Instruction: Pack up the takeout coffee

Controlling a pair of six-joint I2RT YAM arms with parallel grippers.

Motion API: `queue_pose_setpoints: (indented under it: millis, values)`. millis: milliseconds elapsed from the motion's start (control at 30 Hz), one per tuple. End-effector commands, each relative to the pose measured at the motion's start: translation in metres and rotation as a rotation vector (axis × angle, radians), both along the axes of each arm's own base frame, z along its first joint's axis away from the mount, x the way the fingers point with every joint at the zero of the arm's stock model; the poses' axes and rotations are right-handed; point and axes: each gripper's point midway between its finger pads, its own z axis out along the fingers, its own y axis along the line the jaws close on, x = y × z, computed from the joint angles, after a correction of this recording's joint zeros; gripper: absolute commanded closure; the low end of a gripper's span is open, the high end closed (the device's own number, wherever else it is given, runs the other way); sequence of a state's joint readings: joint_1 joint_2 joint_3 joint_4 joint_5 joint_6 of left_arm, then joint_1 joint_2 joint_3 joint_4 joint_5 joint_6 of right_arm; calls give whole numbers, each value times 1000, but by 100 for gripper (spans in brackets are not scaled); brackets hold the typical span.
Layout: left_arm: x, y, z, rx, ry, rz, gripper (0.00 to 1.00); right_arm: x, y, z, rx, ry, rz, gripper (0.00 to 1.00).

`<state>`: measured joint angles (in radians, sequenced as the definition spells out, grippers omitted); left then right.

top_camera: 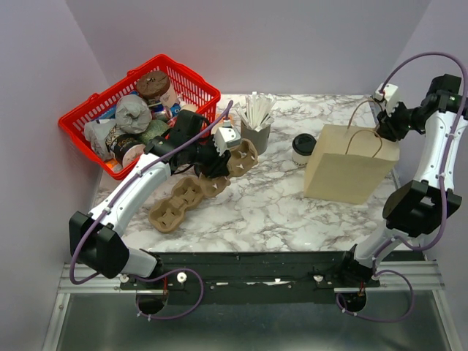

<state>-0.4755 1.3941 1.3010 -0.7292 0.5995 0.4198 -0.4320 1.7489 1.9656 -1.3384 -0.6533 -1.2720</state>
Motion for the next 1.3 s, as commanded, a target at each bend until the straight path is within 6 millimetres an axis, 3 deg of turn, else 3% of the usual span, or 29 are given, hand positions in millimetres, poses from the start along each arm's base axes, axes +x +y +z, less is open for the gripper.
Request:
queue_pose_setpoints:
  millis: [0, 167, 300, 333, 467, 600, 900, 1000, 1167, 1267]
  values:
    - [4, -2, 10, -3, -32, -9, 100, -47, 29, -11, 103, 155, 28, 72]
    - [1, -2, 12, -10, -34, -14, 100, -65, 36, -9, 87, 150, 35, 92]
    - [-6, 0, 12, -3, -37, -30, 100, -86, 50, 2, 82, 112, 54, 100]
    - [-8, 2, 13, -2, -39, -31, 100, -95, 56, 10, 68, 82, 61, 100]
    - [-16, 6, 12, 4, -37, -44, 100, -128, 85, 4, 42, 74, 139, 100]
    - [-25, 8, 17, -8, -31, -50, 100, -148, 108, 2, 36, 69, 197, 100]
    - [-42, 19, 28, -19, -57, -35, 100, -156, 179, 28, 184, 108, 324, 99]
    - [-38, 26, 40, -25, -89, 39, 100, -154, 200, 35, 229, 142, 352, 99]
    - [-37, 37, 95, -72, -244, 76, 100, -140, 240, 41, 288, 210, 379, 100]
    - [-44, 39, 128, -128, -331, 78, 100, -127, 253, 40, 249, 187, 380, 100]
